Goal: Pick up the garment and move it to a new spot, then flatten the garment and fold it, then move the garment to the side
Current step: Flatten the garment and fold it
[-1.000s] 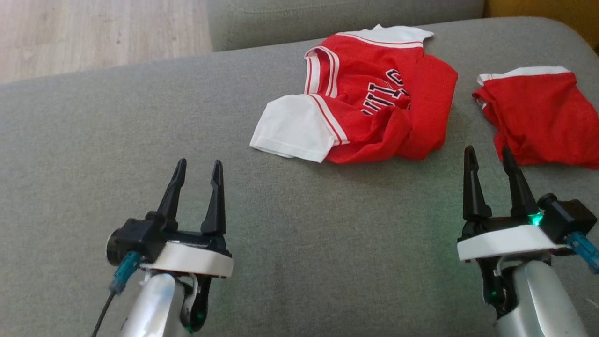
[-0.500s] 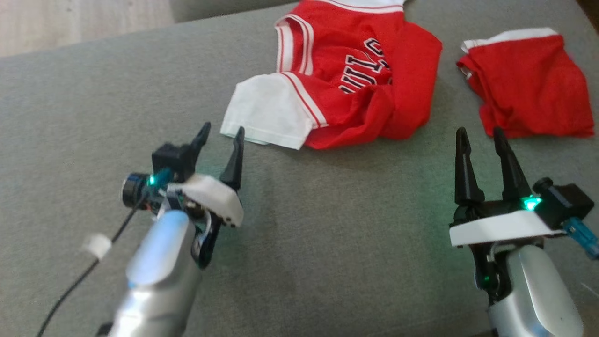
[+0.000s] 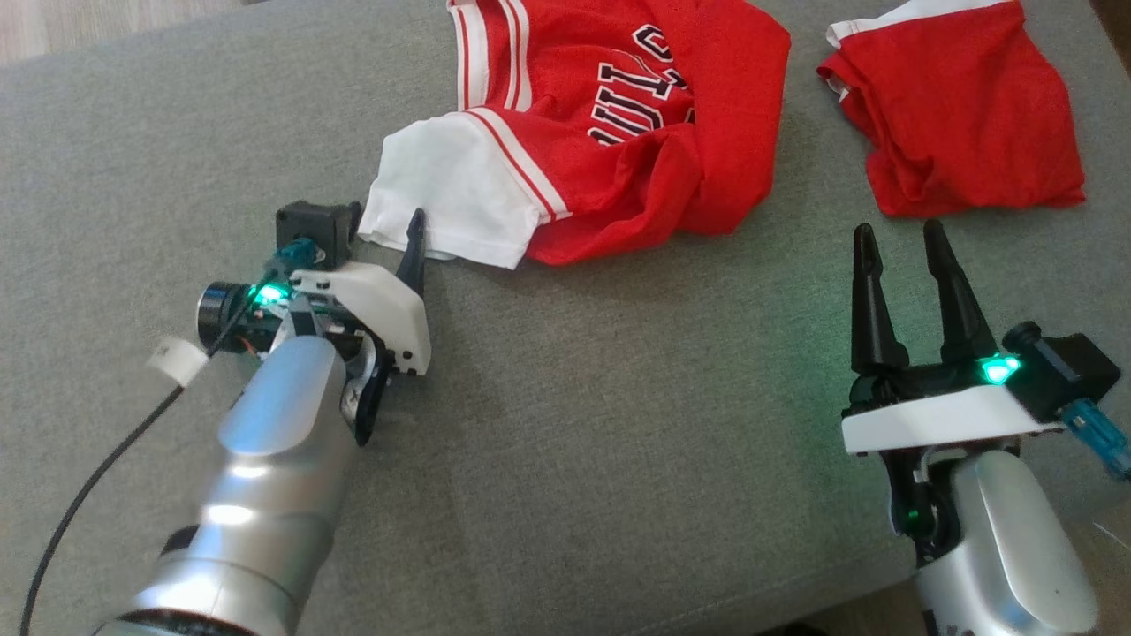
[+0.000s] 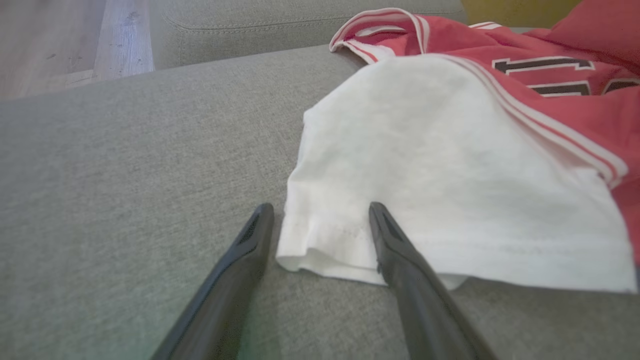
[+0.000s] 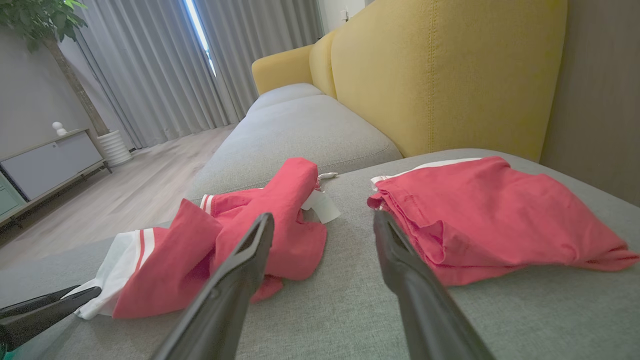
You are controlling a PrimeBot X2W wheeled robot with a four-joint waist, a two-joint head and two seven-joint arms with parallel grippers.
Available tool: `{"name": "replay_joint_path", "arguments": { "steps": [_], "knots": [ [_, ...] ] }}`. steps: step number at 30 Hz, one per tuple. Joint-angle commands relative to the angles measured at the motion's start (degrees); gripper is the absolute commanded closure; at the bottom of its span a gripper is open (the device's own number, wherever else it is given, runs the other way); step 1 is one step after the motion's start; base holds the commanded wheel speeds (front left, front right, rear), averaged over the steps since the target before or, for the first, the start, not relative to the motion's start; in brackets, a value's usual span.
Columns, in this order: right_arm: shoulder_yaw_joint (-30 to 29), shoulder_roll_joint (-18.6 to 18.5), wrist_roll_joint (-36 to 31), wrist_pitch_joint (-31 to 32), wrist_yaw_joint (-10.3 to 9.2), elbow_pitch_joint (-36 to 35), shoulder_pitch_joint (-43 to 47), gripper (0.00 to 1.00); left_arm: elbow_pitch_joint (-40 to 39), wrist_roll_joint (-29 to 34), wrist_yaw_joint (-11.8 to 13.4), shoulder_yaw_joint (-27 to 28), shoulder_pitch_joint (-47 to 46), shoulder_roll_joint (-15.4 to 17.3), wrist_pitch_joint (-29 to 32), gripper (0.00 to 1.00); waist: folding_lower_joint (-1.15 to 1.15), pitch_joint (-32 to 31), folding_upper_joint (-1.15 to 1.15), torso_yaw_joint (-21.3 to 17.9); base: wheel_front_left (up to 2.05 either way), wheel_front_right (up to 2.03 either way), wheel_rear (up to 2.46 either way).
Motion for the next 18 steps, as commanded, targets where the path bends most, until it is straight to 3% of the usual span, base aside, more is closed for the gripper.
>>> {"name": "replay_joint_path", "arguments": {
  "steps": [1, 5, 6, 7, 11, 18],
  "knots": [
    [1.2, -0.1, 0.4, -0.6, -0.05, -2.1, -2.0, 0.0, 0.2, -0.3, -0.5, 1.2, -1.9, 1.1, 0.4, 0.0, -0.01, 0.0, 0.0, 0.0, 0.0, 0.0, 0.0],
    [1.1, -0.1, 0.2, -0.6, -0.05, -1.8, -2.1, 0.0, 2.8, -1.0, -1.4, 0.7, -2.6, 1.0, 0.7, 0.0, -0.01, -0.2, 0.0, 0.0, 0.0, 0.0, 0.0],
    [1.1, -0.1, 0.1, -0.6, -0.05, -1.7, -2.1, 0.0, 3.5, -1.2, -1.7, 0.4, -2.6, 0.9, 1.0, 0.64, -0.01, -0.3, 0.0, 0.1, 0.0, 0.0, 0.0],
    [1.1, -0.1, 0.0, -0.6, -0.05, -1.6, -2.2, 0.0, 4.1, -1.4, -2.1, 0.1, -2.6, 0.9, 1.3, 1.0, -0.01, -0.4, 0.0, 0.1, 0.0, 0.0, 0.0],
    [1.0, -0.1, -0.4, -0.6, -0.05, -1.2, -2.2, 0.0, 4.9, -2.6, -2.9, 0.1, -2.5, 0.7, -0.6, 1.0, -0.01, -1.2, 0.0, 0.5, 0.0, 0.0, 0.0],
    [0.7, -0.1, -1.2, -0.6, -0.05, -0.7, -1.5, 0.0, 3.9, -5.7, -1.2, 4.2, -2.8, 2.6, -10.5, 1.0, -0.01, -3.7, 0.0, 2.9, 0.0, 0.0, 0.0]
  ]
}}
